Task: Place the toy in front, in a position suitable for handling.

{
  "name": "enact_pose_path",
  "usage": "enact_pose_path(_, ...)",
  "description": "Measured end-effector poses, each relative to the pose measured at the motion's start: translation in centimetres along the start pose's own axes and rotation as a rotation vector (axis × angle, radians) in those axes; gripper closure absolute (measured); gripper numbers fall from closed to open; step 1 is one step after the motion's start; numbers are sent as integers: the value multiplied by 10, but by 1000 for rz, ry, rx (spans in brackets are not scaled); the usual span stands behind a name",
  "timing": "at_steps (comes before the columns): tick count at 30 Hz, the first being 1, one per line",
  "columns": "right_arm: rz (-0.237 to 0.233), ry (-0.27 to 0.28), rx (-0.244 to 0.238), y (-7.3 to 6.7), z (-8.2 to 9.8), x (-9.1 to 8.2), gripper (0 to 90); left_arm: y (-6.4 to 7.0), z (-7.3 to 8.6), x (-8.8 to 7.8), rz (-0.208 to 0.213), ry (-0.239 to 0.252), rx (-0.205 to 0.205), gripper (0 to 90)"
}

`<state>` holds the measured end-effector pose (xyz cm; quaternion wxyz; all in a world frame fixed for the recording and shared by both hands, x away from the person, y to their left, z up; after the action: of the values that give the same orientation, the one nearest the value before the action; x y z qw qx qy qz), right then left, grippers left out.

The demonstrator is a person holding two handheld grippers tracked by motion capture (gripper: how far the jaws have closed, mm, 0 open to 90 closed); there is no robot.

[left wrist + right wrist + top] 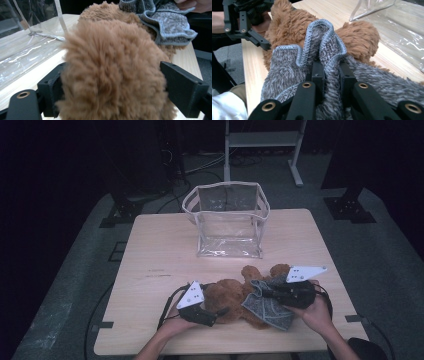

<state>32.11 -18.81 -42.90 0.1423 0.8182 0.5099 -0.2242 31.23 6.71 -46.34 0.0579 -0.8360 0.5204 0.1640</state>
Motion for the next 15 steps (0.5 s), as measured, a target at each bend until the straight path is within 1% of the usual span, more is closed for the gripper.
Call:
enact_pose_path(1, 3, -1, 1, 2, 0, 0, 781, 0, 0, 0, 0, 0, 0, 134)
enact_pose_path(2, 7, 1, 2, 4, -1, 1, 781, -2, 0, 1, 2, -4, -15, 137)
enact_pose_path(3, 7, 1, 2, 4, -1, 1, 781, -2, 0, 1, 2, -4, -15, 148)
enact_pose_path(4, 34, -11, 3, 10, -4, 5, 781, -5, -1, 2, -3, -10, -43, 154)
enact_pose_path(5, 48, -16, 0, 13, -7, 8, 781, -6, -1, 3, 0, -7, -56, 154)
enact_pose_path(7, 60, -23, -5, 20, -10, 14, 781, -9, 0, 2, 4, -13, -75, 153)
enact_pose_path(8, 63, -24, -3, 24, -11, 17, 781, -10, 1, 3, 6, -11, -93, 152)
enact_pose_path(10, 53, -18, 14, 29, -11, 20, 781, -13, 3, 5, -2, -18, -109, 131)
enact_pose_path(11, 56, -17, 19, 32, -11, 21, 780, -13, 3, 6, -6, -15, -110, 127)
enact_pose_path(12, 57, -17, 23, 34, -11, 22, 780, -12, 3, 7, -7, -26, -104, 115)
enact_pose_path(13, 60, -16, 30, 36, -11, 22, 780, -11, 3, 8, -17, -35, -93, 108)
enact_pose_path(14, 62, -19, 36, 37, -11, 22, 780, -9, 4, 8, -35, -39, -83, 126)
enact_pose_path(15, 62, -19, 36, 37, -11, 22, 780, -9, 4, 8, -35, -39, -83, 187)
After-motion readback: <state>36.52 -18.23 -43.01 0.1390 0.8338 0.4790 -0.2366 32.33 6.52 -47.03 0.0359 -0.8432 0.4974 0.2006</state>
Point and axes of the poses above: each handheld gripper's, and its own axes: x roughly forward along the jaws, z roughly out of its underside, y roughly to its right, the point moved 5 cm from there along x, roughly forward along the jaws, and after that the axes turned 8 degrees about -x, right-handed, at the moved point
